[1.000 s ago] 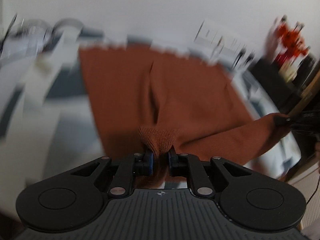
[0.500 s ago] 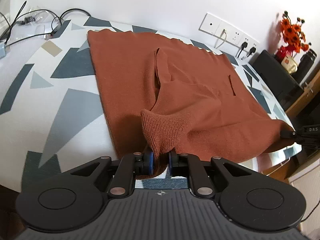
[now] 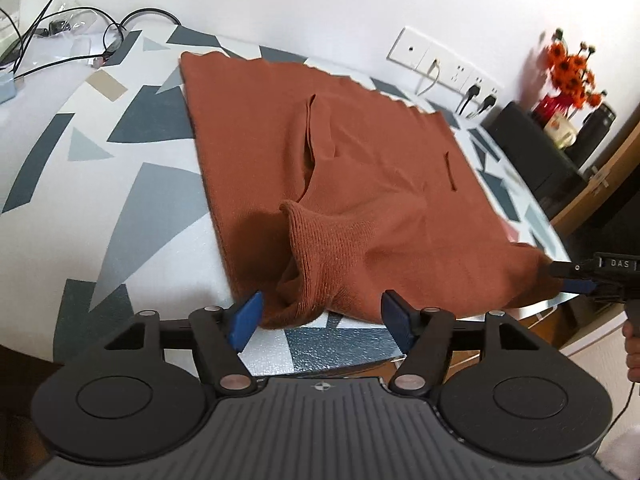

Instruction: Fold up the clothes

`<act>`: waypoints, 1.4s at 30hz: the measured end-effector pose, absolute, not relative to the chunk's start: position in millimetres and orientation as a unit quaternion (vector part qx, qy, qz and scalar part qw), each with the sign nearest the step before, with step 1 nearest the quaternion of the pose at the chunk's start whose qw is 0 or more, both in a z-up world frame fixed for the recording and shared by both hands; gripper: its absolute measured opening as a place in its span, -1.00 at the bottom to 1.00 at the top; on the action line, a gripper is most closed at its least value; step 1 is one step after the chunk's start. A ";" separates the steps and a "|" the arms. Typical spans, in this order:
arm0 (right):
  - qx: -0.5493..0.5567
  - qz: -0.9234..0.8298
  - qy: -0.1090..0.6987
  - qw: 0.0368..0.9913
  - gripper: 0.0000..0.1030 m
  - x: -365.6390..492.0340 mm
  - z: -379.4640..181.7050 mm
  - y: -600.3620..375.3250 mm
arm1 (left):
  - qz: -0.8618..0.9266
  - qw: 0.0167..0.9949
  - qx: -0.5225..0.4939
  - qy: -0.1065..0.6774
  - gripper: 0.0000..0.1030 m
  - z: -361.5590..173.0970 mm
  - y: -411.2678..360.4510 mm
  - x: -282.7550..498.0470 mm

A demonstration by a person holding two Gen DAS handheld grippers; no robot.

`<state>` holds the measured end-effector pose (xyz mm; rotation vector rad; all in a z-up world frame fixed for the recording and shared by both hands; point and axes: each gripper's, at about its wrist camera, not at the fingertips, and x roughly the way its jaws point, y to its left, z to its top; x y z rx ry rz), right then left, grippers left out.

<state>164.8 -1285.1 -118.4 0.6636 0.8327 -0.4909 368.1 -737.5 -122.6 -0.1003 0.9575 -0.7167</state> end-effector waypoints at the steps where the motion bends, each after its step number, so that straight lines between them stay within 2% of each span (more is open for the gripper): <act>1: 0.317 -0.235 0.387 0.834 0.09 162.9 -112.2 -1284.1 | -0.343 0.825 -0.052 0.447 0.30 -116.9 -733.0 367.8; 6: 0.350 -0.241 0.332 0.842 0.10 154.4 -75.6 -1288.9 | -0.346 0.847 -0.075 0.395 0.30 -83.8 -721.7 377.1; 11: 0.372 -0.224 0.290 0.853 0.08 194.8 -42.7 -1308.1 | -0.332 0.855 -0.099 0.386 0.30 -56.3 -746.6 415.1; 14: 0.334 -0.216 0.236 0.887 0.10 230.3 -10.1 -1322.2 | -0.341 0.862 -0.103 0.361 0.32 -34.4 -766.5 435.1; 16: 0.307 -0.221 0.204 0.903 0.14 248.7 5.1 -1336.4 | -0.335 0.871 -0.089 0.348 0.44 -27.1 -779.1 447.1; 18: 0.287 -0.233 0.185 0.911 0.15 266.2 9.5 -1357.0 | -0.315 0.881 -0.065 0.346 0.48 -30.9 -790.8 460.3; 20: 0.246 -0.267 0.182 0.914 0.14 286.6 -1.6 -1378.2 | -0.284 0.884 -0.030 0.370 0.48 -51.3 -803.2 477.7; 23: 0.206 -0.312 0.239 0.896 0.05 329.5 -48.7 -1411.2 | -0.225 0.883 0.017 0.411 0.48 -89.0 -819.9 508.5; 26: 0.215 -0.329 0.291 0.872 0.01 366.6 -103.7 -1448.6 | -0.162 0.882 0.045 0.439 0.48 -122.2 -830.4 545.4; 31: 0.247 -0.354 0.314 0.846 0.01 411.6 -170.3 -1508.0 | -0.067 0.870 0.064 0.484 0.48 -165.6 -848.2 616.0; 33: 0.258 -0.358 0.320 0.838 0.01 428.2 -192.9 -1521.3 | -0.039 0.872 0.084 0.481 0.69 -171.6 -858.1 631.5; 35: 0.264 -0.364 0.319 0.834 0.03 441.7 -209.1 -1523.0 | -0.019 0.874 0.096 0.476 0.75 -170.7 -864.9 640.0; 38: 0.215 -0.359 0.314 0.852 -0.70 461.3 -213.9 -1502.4 | -0.013 0.871 0.087 0.484 0.83 -171.3 -863.9 648.4; 42: 0.130 -0.326 0.315 0.882 -0.68 482.9 -214.0 -1459.7 | -0.013 0.873 0.062 0.484 0.96 -175.0 -854.1 649.8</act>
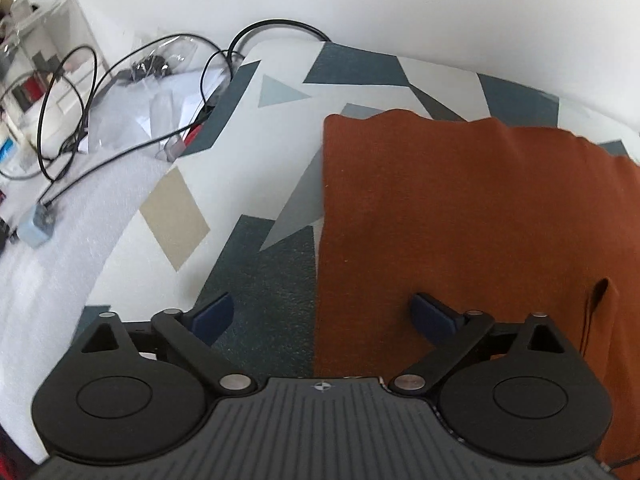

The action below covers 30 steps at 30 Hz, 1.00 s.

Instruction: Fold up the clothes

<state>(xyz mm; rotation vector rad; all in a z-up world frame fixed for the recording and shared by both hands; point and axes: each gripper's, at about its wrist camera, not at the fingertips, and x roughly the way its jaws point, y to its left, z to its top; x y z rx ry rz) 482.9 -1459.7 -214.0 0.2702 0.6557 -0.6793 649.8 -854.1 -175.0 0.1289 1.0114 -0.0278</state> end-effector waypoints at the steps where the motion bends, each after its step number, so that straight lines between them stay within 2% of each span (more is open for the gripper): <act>1: 0.103 -0.301 0.318 0.893 -0.68 487.8 -213.1 -1447.2 | -0.016 0.874 0.059 0.483 0.98 -175.5 -852.8 649.6; 4: 0.017 -0.248 0.318 0.915 -0.63 491.5 -211.2 -1410.2 | -0.024 0.876 0.052 0.478 1.00 -177.1 -848.9 649.0; 5: 0.002 -0.234 0.315 0.920 -0.44 489.0 -210.2 -1402.4 | -0.027 0.877 0.049 0.477 1.00 -177.6 -847.6 648.8; 6: 0.007 -0.222 0.313 0.924 -0.35 484.8 -207.3 -1399.0 | -0.030 0.878 0.048 0.476 1.00 -178.0 -846.7 649.0; 7: 0.022 -0.210 0.311 0.927 -0.27 479.8 -203.4 -1397.1 | -0.034 0.878 0.048 0.474 1.00 -178.1 -846.4 649.6; 10: 0.059 -0.175 0.292 0.939 -0.29 461.0 -188.4 -1395.5 | -0.039 0.876 0.035 0.479 1.00 -179.3 -843.4 652.6; 13: 0.085 -0.212 0.253 0.940 -0.03 444.9 -177.5 -1416.4 | -0.040 0.874 0.017 0.485 1.00 -180.6 -841.2 656.2; 20: 0.267 -0.384 0.246 0.849 -0.01 445.4 -193.9 -1516.6 | -0.030 0.873 -0.006 0.487 1.00 -183.1 -851.8 662.2; 21: 0.274 -0.395 0.256 0.838 -0.01 446.8 -200.8 -1524.4 | -0.036 0.874 -0.011 0.485 0.89 -182.7 -854.3 662.1; 22: 0.276 -0.401 0.268 0.831 -0.02 449.1 -207.6 -1530.3 | -0.050 0.875 -0.018 0.482 0.69 -181.7 -856.3 661.5; 23: 0.272 -0.405 0.278 0.827 -0.12 451.9 -212.7 -1534.0 | -0.061 0.877 -0.017 0.477 0.63 -180.4 -859.5 660.6; 24: 0.261 -0.405 0.283 0.829 -0.16 454.6 -215.5 -1534.7 | -0.069 0.880 -0.006 0.470 0.44 -178.8 -863.7 659.1; 26: 0.227 -0.393 0.289 0.843 -0.40 458.5 -216.9 -1527.6 | -0.080 0.884 0.010 0.460 0.28 -176.2 -870.2 656.1; 27: 0.216 -0.384 0.291 0.849 -0.57 459.6 -216.6 -1522.9 | -0.086 0.887 0.018 0.454 0.14 -174.8 -873.4 654.6; 29: 0.202 -0.369 0.293 0.859 -0.75 463.3 -215.5 -1516.1 | -0.091 0.890 0.019 0.446 -0.34 -172.9 -876.5 652.3; 30: 0.201 -0.365 0.293 0.861 -0.83 467.0 -214.2 -1515.6 | -0.090 0.891 0.015 0.444 -0.69 -172.9 -876.3 652.1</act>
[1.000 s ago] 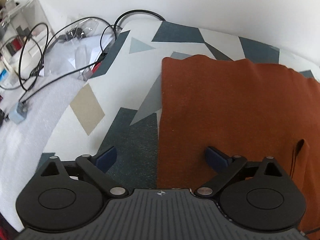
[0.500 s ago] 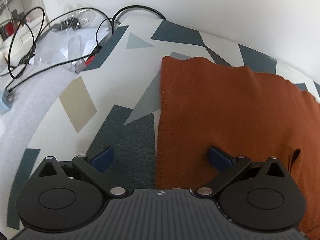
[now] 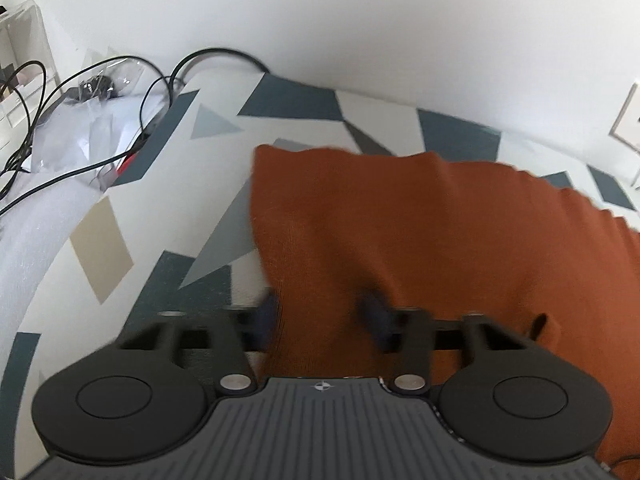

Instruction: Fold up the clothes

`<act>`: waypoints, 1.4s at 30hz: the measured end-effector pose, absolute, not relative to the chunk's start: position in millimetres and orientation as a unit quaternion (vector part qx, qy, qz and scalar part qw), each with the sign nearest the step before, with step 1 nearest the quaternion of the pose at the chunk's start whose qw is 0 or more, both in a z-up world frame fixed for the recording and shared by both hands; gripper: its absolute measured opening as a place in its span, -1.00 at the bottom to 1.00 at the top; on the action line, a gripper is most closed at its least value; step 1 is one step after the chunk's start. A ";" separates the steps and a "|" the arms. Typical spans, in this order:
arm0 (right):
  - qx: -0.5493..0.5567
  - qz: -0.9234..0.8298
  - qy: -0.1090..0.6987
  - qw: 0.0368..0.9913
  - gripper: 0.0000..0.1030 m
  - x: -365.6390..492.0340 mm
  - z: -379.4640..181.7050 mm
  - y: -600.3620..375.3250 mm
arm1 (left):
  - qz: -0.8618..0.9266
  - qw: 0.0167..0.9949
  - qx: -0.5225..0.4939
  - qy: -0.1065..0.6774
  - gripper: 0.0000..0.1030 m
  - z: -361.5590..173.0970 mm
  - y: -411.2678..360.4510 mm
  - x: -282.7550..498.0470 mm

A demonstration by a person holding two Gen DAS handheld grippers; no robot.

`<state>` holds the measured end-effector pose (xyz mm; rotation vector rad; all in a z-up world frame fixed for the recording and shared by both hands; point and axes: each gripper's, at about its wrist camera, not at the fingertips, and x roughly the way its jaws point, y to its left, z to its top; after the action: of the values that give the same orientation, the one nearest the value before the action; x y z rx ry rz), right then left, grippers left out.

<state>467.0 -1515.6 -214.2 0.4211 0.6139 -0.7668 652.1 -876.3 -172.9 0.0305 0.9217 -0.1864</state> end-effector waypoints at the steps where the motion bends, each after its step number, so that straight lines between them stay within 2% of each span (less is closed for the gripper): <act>1: 0.199 -0.369 0.292 0.860 -0.85 468.0 -213.5 -1515.9 | -0.088 0.893 0.010 0.442 -0.73 -172.9 -876.2 651.9; 8: 0.209 -0.409 0.279 0.843 -0.88 450.1 -217.3 -1529.7 | -0.079 0.901 0.013 0.426 -0.67 -173.7 -879.2 657.6; 11: 0.215 -0.417 0.278 0.838 -0.85 446.2 -219.3 -1534.1 | -0.064 0.901 0.024 0.428 -0.39 -172.3 -880.8 664.8; 13: 0.237 -0.420 0.280 0.830 -0.66 446.8 -216.2 -1537.9 | -0.057 0.899 0.051 0.431 0.12 -169.8 -883.2 668.2; 14: 0.256 -0.421 0.282 0.823 -0.40 446.1 -212.5 -1540.3 | -0.064 0.898 0.074 0.429 0.20 -166.7 -885.9 667.1; 15: 0.275 -0.412 0.273 0.825 -0.33 441.8 -206.2 -1540.7 | -0.078 0.898 0.088 0.424 0.24 -161.9 -887.6 663.4; 20: 0.319 -0.345 0.238 0.850 -0.29 402.4 -166.4 -1524.1 | -0.220 0.885 0.069 0.404 0.37 -132.6 -894.5 624.9; 23: 0.323 -0.312 0.259 0.855 -0.28 377.9 -158.2 -1505.4 | -0.295 0.856 0.066 0.420 0.37 -137.7 -914.8 602.2; 26: 0.300 -0.295 0.305 0.854 -0.08 361.9 -164.5 -1480.6 | -0.319 0.844 0.088 0.423 0.37 -150.5 -939.9 584.2; 29: 0.267 -0.281 0.338 0.857 -0.04 358.9 -177.2 -1455.1 | -0.307 0.845 0.105 0.425 0.42 -162.6 -955.7 579.5; 32: 0.225 -0.267 0.364 0.863 0.14 369.2 -187.1 -1436.1 | -0.289 0.847 0.117 0.430 0.47 -174.6 -968.3 578.3; 35: 0.187 -0.270 0.396 0.858 0.14 380.7 -198.4 -1424.1 | -0.282 0.850 0.105 0.432 0.55 -180.4 -968.4 582.4; 36: 0.183 -0.269 0.401 0.856 0.17 382.2 -201.8 -1421.9 | -0.282 0.851 0.102 0.431 0.52 -179.6 -967.5 582.0; 37: 0.178 -0.269 0.398 0.859 0.16 382.2 -203.6 -1419.1 | -0.280 0.853 0.101 0.430 0.17 -177.9 -965.8 581.1; 38: 0.172 -0.272 0.395 0.861 -0.02 381.8 -204.2 -1417.1 | -0.274 0.855 0.099 0.428 -0.15 -175.2 -963.4 580.5; 39: 0.173 -0.273 0.391 0.862 -0.45 380.6 -203.4 -1417.4 | -0.263 0.860 0.096 0.426 -0.64 -171.0 -959.9 580.5; 40: 0.179 -0.273 0.387 0.863 -0.64 378.8 -201.9 -1418.7 | -0.259 0.865 0.088 0.422 -0.79 -166.0 -955.3 579.9; 41: 0.191 -0.270 0.379 0.864 -0.84 375.7 -199.6 -1421.2 | -0.265 0.869 0.073 0.412 -0.81 -159.8 -949.0 578.6; 42: 0.209 -0.265 0.370 0.865 -0.84 371.8 -196.8 -1424.4 | -0.270 0.873 0.067 0.401 -0.82 -154.0 -944.2 575.6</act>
<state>371.9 -1424.4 -196.8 0.4375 0.7760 -0.5560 575.6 -944.2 -154.0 0.1402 0.8384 -0.5641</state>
